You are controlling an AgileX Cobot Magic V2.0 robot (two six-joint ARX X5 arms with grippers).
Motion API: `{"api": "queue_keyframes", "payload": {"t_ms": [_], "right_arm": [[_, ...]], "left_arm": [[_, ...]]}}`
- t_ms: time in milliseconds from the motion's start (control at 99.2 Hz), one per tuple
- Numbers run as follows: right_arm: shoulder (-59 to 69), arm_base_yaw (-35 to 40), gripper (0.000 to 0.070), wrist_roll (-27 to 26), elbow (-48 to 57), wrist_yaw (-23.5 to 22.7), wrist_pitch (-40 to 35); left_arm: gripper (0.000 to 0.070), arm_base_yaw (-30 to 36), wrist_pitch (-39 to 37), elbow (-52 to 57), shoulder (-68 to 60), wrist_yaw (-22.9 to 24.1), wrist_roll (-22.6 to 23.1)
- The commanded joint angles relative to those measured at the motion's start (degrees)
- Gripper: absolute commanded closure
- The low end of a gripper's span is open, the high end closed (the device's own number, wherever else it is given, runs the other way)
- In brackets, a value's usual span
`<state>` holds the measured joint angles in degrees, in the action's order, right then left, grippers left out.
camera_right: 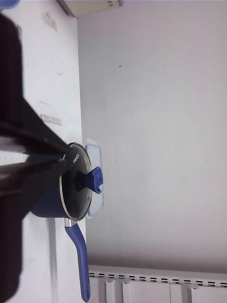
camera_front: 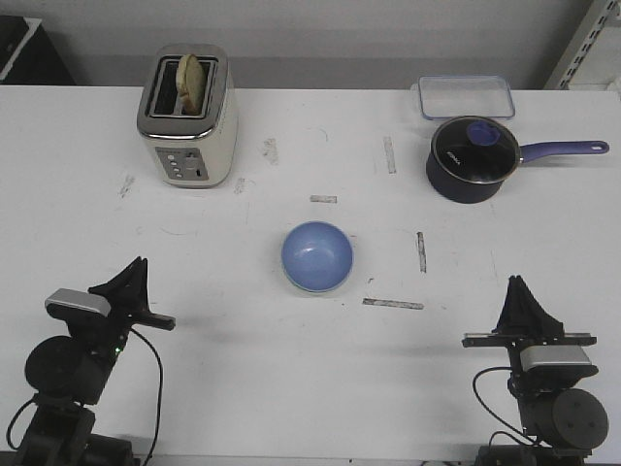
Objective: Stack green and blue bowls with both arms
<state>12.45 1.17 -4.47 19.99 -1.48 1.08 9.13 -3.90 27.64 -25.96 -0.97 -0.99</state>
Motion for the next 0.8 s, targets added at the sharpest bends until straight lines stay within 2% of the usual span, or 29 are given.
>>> {"api": "queue_keyframes", "payload": {"t_ms": [0,202,444,786], "right_arm": [[-0.1,0.0,0.0691,0.5,0.2,0.0,0.6],[-0.1,0.0,0.0691,0.5,0.2,0.0,0.6],[-0.1,0.0,0.0691,0.5,0.2,0.0,0.6],[-0.1,0.0,0.0691,0.5,0.2,0.0,0.6]], "left_arm": [[0.0699,0.0,-0.9,0.7,1.0,0.2,0.1],[0.0699,-0.5,-1.8,-0.1,4.2,0.2,0.2],[0.0699,-3.0,-11.4,-11.3,10.4,0.1,0.1],[0.0699,-5.3,-3.2,-19.0,20.5,0.1,0.1]]}}
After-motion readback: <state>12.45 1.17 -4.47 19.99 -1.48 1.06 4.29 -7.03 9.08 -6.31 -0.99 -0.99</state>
